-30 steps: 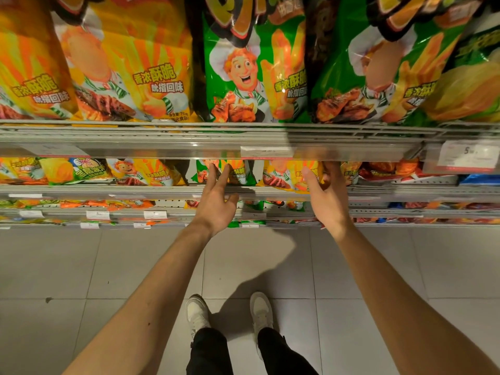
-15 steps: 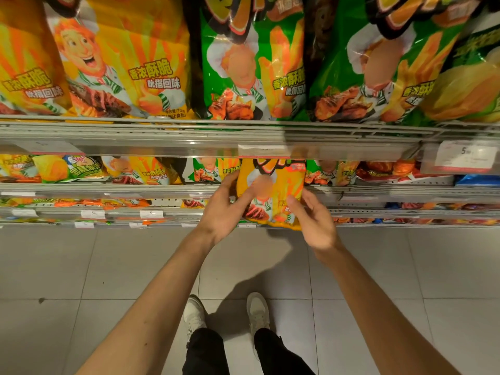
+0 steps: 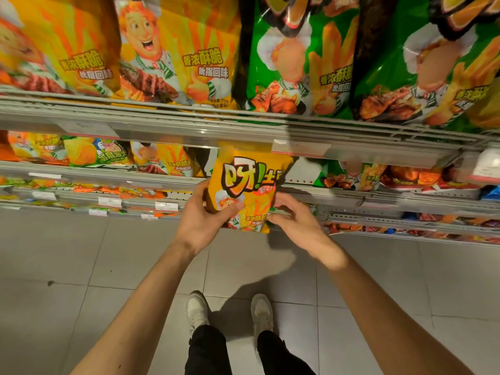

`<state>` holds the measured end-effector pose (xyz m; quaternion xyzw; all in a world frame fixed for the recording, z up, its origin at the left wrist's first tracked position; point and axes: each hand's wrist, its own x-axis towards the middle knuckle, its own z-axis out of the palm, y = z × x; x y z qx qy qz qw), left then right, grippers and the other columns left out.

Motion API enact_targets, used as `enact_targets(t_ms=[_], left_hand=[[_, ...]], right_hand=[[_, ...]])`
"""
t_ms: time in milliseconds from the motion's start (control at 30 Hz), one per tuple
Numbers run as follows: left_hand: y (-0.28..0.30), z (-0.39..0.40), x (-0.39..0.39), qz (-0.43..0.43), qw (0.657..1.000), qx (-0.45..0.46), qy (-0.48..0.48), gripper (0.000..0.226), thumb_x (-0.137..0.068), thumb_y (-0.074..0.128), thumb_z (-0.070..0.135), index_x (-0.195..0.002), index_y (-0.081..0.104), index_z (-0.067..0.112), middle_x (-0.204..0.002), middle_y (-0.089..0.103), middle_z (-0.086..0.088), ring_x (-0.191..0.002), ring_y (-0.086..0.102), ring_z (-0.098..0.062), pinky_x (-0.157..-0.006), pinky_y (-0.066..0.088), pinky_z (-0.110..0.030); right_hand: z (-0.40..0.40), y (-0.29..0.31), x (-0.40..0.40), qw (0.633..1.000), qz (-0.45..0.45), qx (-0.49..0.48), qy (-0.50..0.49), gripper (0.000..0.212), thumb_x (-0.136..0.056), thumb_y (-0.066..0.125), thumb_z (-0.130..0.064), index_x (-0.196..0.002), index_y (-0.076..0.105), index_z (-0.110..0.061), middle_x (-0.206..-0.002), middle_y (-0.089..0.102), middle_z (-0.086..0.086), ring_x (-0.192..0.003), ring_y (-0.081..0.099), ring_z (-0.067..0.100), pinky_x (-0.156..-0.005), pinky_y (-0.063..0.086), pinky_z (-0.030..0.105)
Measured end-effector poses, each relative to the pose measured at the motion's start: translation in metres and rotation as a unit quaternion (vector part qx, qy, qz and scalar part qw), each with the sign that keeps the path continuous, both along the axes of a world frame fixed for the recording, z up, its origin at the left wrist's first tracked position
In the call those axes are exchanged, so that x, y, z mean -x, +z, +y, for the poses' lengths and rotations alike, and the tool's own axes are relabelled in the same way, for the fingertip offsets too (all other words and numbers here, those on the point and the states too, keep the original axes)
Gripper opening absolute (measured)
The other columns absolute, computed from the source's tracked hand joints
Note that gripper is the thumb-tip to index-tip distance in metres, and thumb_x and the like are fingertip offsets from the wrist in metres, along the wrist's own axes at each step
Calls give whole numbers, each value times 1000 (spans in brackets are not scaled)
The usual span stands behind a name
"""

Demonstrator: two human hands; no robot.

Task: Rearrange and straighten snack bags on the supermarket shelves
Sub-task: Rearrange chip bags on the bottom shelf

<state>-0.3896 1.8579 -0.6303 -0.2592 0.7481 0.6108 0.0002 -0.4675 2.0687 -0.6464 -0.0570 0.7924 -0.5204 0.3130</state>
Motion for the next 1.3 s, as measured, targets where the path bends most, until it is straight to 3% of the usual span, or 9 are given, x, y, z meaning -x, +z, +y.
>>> enact_targets(t_ms=[100,233,400,533,733,900,1067,1167,1300], left_hand=[[-1,-15,-11,0,999,-13,35,64,-72,88,40,-127,55,37,-99,71,28,-92,71,2,-67,62,-25],[-2,-32,-19,10,997,-16,78,61,-76,88,33,-129,59,26,-101,75,15,-90,74,-2,-63,59,-18],[-1,-46,-22,27,992,6,122,61,-80,85,36,-132,58,22,-112,73,2,-97,73,-8,-71,64,-31],[1,-49,-20,30,990,0,138,61,-79,86,39,-131,58,23,-110,72,3,-96,74,-10,-68,65,-43],[0,-47,-18,43,989,12,139,58,-81,85,37,-130,58,21,-108,72,7,-92,72,2,-62,59,-18],[-4,-41,-13,46,991,8,128,57,-83,83,36,-132,58,20,-110,73,6,-95,71,1,-63,58,-16],[-4,-28,-3,40,994,26,95,58,-82,82,45,-131,59,24,-111,74,9,-99,70,0,-76,57,-13],[-2,-21,3,27,995,32,95,55,-81,81,49,-126,54,32,-107,71,20,-98,65,13,-77,52,-5],[3,-16,10,26,995,39,85,50,-84,79,48,-124,50,39,-90,67,41,-88,61,23,-64,44,3]], right_hand=[[-5,-4,14,998,52,-20,-40,38,-96,63,-8,-133,63,-18,-130,66,-7,-116,58,2,-106,44,18],[-17,-14,36,986,117,-76,-94,27,-99,65,-23,-124,69,-14,-120,71,-1,-112,63,14,-104,50,36],[-45,-15,59,961,214,-165,-61,50,-97,62,-46,-135,62,-14,-132,67,8,-124,60,27,-104,47,38],[-65,-18,67,964,180,-195,-9,58,-95,62,-54,-141,55,-19,-132,68,6,-123,61,32,-97,48,38],[-52,-18,70,969,168,-168,-68,51,-94,68,-48,-135,62,-19,-122,72,12,-118,64,32,-101,50,44],[-8,-10,74,961,205,-160,-93,41,-95,69,-40,-125,67,-11,-121,72,9,-110,66,28,-84,49,32],[26,-8,69,960,207,-147,-119,33,-97,63,-38,-125,65,-20,-120,70,2,-107,65,22,-85,48,32],[37,-12,66,953,217,-172,-124,31,-99,60,-40,-118,64,-17,-109,70,6,-96,66,26,-76,47,32],[36,-17,71,942,236,-218,-93,34,-100,62,-36,-119,64,-7,-114,69,15,-101,66,32,-76,45,31]])
